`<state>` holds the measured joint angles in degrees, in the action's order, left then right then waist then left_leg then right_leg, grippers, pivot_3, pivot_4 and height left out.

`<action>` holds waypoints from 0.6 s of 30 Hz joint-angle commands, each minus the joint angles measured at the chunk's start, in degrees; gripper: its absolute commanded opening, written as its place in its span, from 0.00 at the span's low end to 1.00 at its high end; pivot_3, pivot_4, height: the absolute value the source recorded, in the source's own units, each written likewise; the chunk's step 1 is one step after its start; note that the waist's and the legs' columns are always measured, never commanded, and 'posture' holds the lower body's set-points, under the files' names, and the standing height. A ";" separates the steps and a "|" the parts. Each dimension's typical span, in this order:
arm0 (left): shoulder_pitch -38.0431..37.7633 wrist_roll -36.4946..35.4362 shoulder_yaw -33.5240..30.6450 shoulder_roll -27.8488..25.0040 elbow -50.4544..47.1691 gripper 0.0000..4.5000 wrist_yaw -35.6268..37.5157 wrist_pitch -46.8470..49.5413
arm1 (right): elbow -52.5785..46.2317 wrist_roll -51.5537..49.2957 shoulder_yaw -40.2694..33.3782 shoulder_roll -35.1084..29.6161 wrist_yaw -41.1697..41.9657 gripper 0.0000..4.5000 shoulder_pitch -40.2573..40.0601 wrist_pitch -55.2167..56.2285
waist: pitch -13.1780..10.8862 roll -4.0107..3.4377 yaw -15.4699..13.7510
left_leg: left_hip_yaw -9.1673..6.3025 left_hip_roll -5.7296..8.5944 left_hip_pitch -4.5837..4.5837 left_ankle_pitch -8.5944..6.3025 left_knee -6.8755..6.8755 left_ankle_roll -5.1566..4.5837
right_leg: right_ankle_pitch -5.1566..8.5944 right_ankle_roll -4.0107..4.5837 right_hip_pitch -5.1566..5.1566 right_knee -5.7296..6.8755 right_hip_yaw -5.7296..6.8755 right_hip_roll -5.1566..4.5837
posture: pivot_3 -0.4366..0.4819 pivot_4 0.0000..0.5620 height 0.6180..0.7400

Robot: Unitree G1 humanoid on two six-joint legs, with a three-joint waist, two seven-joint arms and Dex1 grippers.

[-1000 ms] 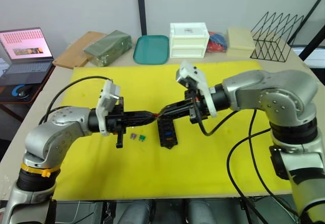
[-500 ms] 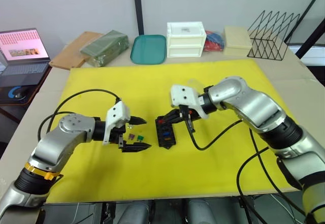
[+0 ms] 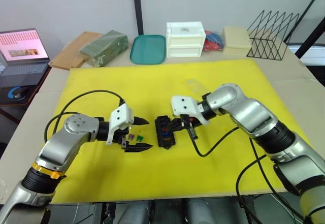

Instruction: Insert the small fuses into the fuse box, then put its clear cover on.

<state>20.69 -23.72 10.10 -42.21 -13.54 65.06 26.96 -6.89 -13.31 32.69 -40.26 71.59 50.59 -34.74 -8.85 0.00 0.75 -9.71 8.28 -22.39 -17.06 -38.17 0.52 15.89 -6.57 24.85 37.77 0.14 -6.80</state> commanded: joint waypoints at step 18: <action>-0.64 1.53 0.15 0.30 -1.35 0.99 0.49 -1.53 | 0.32 3.27 -3.16 1.95 0.30 0.00 -0.13 -1.04 | 0.00 0.00 0.01 | 0.00 0.00 0.00 0.00 -0.01 0.00 | 0.00 0.00 0.00 0.01 0.00 0.00 | 0.48 0.27 1.00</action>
<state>20.20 -22.44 10.33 -42.03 -13.59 65.40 26.55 -6.04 -10.14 31.48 -38.73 71.52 49.75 -35.84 -8.85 0.00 0.76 -9.70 8.28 -22.39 -17.06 -38.18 0.52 15.89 -6.57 24.85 37.78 0.14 -6.80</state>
